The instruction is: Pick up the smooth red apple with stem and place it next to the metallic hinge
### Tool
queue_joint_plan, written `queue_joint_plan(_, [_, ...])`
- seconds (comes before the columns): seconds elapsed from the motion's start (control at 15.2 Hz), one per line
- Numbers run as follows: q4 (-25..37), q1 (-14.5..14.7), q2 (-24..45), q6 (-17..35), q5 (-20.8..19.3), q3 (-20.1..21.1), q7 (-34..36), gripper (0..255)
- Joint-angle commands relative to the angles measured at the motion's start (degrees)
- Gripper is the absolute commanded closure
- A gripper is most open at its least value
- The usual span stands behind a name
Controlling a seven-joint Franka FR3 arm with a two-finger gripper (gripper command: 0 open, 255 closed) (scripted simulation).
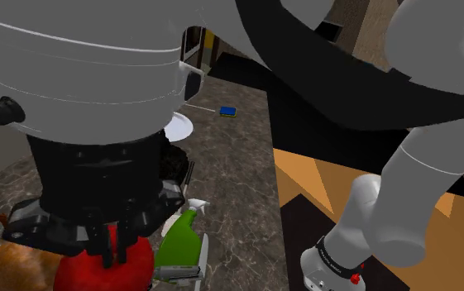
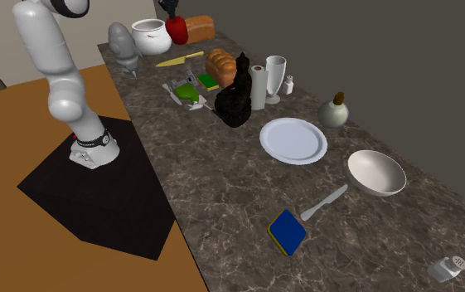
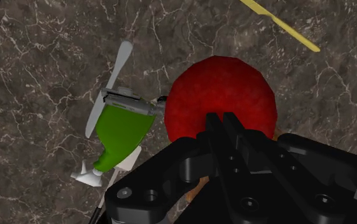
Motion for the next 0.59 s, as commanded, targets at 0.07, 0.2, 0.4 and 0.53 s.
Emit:
queue_joint_plan(0.07, [5.9, 4.0, 5.2, -1.6, -3.7, 1.9, 5.6, 255])
queue_joint_plan(0.2, [6.9, 5.4, 6.7, -1.4, -4.7, 2.2, 7.1, 255])
queue_joint_plan(0.4, [3.7, 4.9, 6.0, 1.2, -4.2, 2.1, 6.8, 255])
queue_joint_plan(0.53, [1.7, 4.6, 5.6, 2.9, -4.0, 2.0, 6.7, 255])
